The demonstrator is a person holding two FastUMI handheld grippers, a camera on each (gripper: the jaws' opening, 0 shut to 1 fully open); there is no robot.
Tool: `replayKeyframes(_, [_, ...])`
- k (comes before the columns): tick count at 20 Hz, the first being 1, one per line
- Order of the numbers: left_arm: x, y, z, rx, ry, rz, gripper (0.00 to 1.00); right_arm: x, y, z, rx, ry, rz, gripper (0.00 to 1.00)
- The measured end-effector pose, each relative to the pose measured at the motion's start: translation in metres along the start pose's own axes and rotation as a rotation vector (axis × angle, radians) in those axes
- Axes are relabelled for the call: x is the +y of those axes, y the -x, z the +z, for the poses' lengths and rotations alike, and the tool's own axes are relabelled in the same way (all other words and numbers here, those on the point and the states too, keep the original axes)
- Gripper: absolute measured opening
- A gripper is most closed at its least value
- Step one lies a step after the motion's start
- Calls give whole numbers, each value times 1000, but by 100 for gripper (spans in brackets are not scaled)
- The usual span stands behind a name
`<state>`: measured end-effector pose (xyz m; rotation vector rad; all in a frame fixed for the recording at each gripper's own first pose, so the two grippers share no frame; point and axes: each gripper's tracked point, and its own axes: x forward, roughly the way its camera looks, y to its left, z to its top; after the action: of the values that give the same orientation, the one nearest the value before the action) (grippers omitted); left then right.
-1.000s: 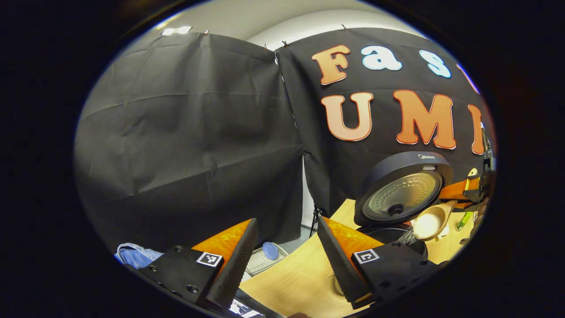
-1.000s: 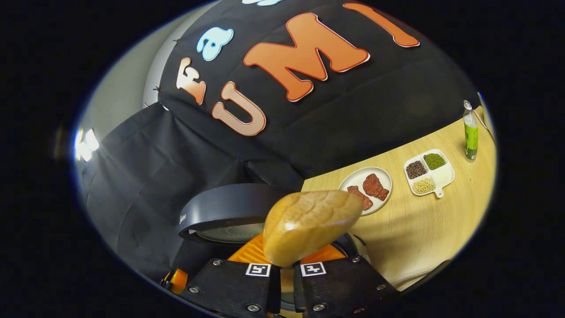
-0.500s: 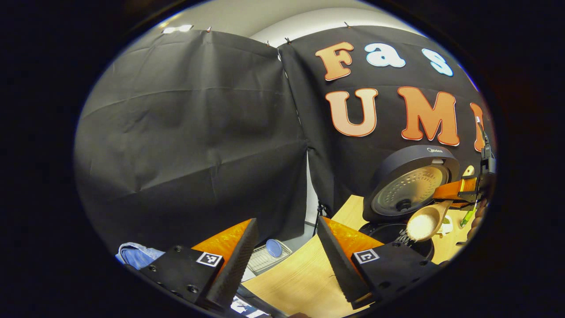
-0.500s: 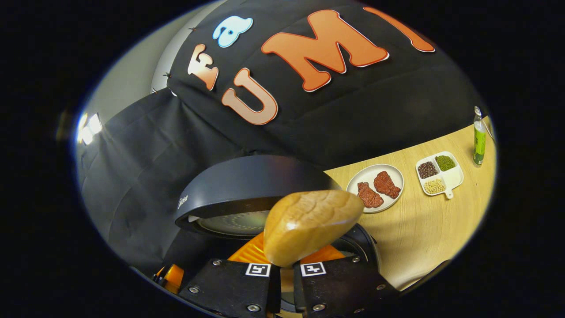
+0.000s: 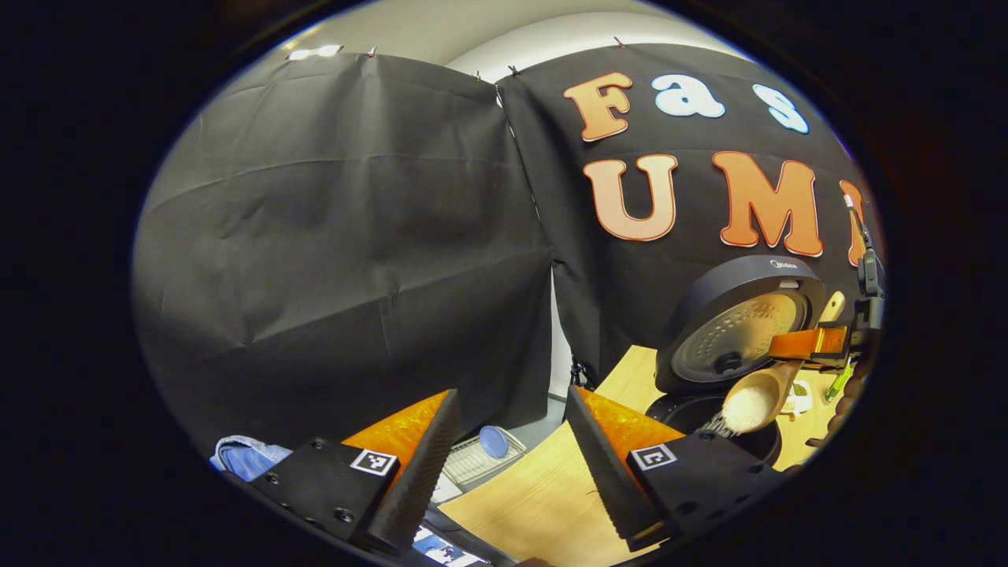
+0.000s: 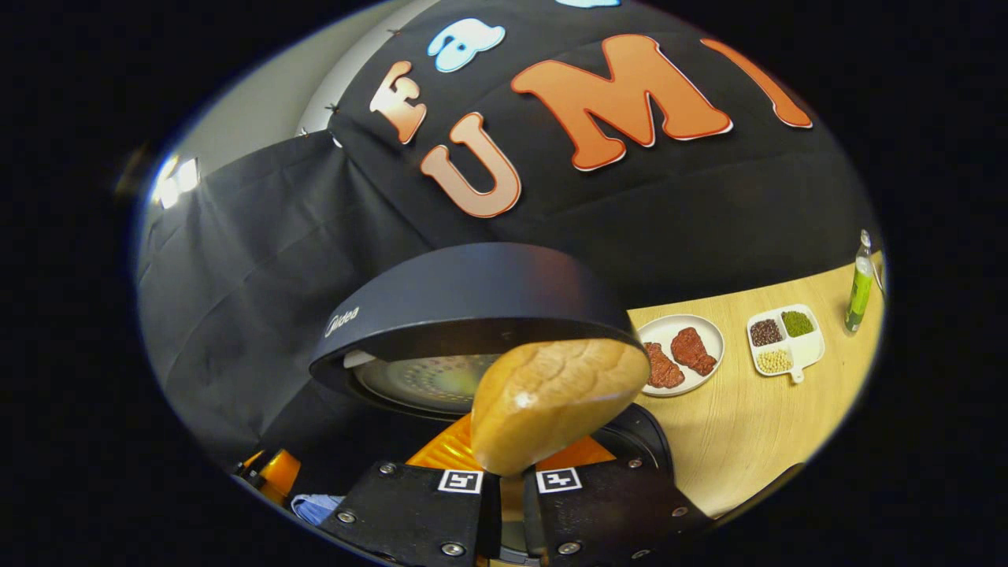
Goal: Close the left gripper, press the button to open the rice cooker; take a wooden spoon from the chopstick holder with the right hand, scoop a spoonful of rice and pour it into the rice cooker, then put the wooden spoon back into the chopstick holder.
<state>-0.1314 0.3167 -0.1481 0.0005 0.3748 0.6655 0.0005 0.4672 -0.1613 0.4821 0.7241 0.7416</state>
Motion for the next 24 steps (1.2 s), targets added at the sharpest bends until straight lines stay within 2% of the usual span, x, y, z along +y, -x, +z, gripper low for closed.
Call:
replayKeyframes(16, [-3, 0, 0, 1, -7, -7, 93, 16, 1, -2, -55, 362, 22, 11])
replayKeyframes(17, [-3, 0, -1, 3, -9, -7, 93, 19, 2, -5, -47, 397, 32, 11])
replayKeyframes(18, [-4, -1, -1, 3, -10, -7, 92, 21, 3, -6, -45, 424, 44, 6])
replayKeyframes(19, [-5, 0, 0, 2, -12, -8, 93, 23, 4, -7, -46, 444, 54, 11])
replayKeyframes(24, [-9, 2, 4, -9, -21, -13, 92, 28, 9, -9, -57, 596, 69, 11])
